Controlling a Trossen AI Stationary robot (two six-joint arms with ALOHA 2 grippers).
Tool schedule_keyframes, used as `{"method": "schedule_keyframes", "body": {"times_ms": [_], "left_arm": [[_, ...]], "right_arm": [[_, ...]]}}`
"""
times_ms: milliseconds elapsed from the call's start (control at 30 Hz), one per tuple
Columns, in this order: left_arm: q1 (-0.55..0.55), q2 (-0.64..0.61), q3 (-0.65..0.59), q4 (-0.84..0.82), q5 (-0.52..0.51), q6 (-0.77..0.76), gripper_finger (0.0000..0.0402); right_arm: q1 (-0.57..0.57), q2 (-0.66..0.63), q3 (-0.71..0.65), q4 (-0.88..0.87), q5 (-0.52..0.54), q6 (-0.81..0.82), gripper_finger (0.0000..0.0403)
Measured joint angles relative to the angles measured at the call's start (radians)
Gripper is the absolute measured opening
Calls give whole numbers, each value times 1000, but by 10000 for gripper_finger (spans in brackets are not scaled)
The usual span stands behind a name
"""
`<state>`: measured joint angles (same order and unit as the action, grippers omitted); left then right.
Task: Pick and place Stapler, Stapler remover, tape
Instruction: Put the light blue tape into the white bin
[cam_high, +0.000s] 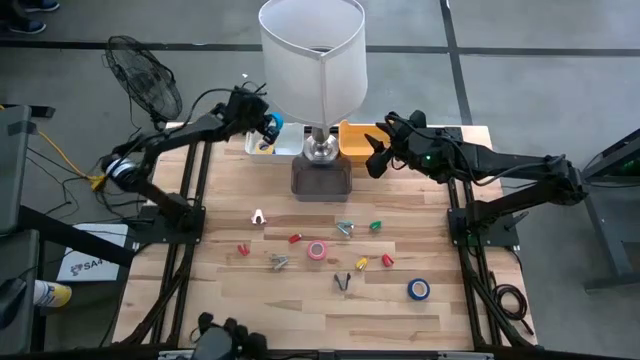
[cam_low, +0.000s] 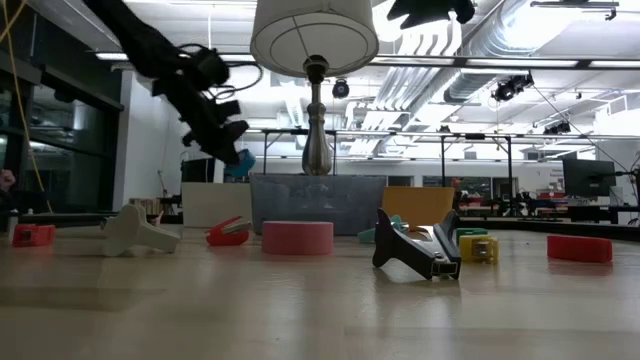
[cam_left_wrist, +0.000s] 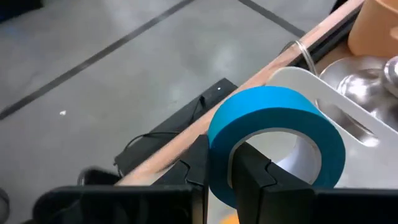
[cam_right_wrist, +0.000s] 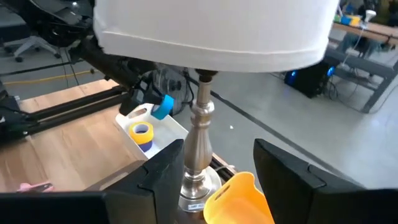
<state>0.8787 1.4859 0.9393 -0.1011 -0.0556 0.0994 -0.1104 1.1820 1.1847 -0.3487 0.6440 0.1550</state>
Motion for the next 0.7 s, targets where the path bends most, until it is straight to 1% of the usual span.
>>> {"method": "schedule_keyframes", "body": {"times_ms": [67, 200, 300, 400, 500, 700], "left_arm": [[-1, 47, 61, -61, 4, 56, 33], [-5, 125, 172, -178, 50, 189, 33], [-11, 177, 233, -253, 50, 226, 33], [-11, 224, 270, -305, 56, 203, 33], [-10, 254, 284, -352, 75, 142, 33], [-10, 268, 287, -363, 99, 74, 33]], "right_arm": [[-3, 0, 0, -16, 0, 21, 185], [-5, 0, 0, -41, 1, 51, 184], [-6, 0, 0, -54, 1, 58, 185], [-7, 0, 0, -61, 0, 65, 185], [-8, 0, 0, -66, 2, 73, 184], [-8, 0, 0, -66, 2, 73, 184]]}}
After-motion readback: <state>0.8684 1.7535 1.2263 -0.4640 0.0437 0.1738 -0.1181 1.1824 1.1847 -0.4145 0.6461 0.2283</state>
